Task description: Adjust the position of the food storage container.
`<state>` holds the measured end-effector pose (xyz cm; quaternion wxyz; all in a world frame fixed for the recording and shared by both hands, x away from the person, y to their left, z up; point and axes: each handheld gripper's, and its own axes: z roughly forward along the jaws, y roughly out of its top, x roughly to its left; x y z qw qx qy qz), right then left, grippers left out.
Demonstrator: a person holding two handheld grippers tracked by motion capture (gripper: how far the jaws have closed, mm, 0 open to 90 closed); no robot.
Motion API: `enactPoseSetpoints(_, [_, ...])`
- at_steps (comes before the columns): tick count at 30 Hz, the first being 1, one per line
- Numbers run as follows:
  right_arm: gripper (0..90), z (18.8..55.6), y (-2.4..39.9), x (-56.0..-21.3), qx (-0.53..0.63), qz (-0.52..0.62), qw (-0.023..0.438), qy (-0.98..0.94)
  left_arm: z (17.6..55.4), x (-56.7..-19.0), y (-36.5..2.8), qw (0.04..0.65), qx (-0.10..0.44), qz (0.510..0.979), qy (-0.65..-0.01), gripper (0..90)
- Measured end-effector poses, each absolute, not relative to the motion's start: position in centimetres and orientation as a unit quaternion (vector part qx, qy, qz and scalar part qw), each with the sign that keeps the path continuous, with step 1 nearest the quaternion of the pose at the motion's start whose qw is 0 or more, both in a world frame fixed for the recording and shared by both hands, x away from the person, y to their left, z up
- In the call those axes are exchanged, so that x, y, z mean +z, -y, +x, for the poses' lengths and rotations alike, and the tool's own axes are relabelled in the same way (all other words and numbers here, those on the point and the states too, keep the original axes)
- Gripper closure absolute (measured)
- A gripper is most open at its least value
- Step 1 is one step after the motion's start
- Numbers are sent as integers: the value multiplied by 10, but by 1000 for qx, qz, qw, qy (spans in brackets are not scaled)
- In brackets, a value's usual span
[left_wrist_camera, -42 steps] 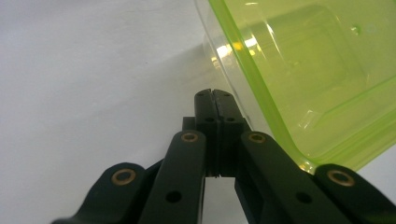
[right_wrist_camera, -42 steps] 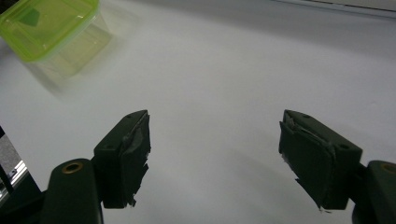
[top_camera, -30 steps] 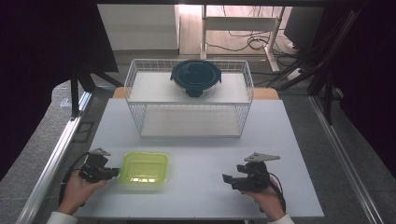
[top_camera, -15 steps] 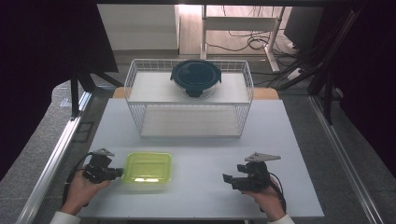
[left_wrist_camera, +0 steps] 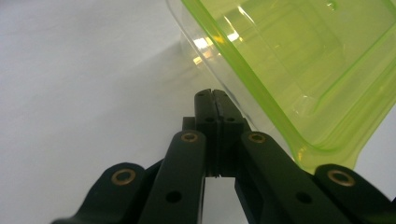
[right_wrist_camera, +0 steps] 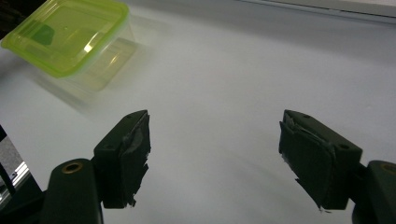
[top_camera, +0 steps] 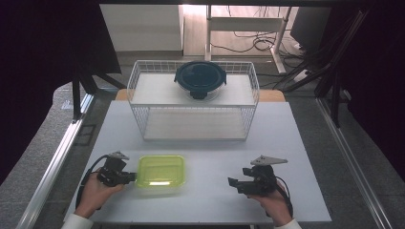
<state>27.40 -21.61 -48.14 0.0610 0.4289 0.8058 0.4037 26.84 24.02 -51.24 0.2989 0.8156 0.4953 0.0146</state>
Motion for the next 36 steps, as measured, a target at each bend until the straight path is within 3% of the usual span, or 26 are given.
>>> enactPoseSetpoints(16, [249,273,217,-479,408,430,62,-803,286,-506,-185,309,3,834,-456,899])
enactPoseSetpoints(36, [247,273,213,-480,405,427,60,-806,297,-513,-158,310,-15,832,-459,899])
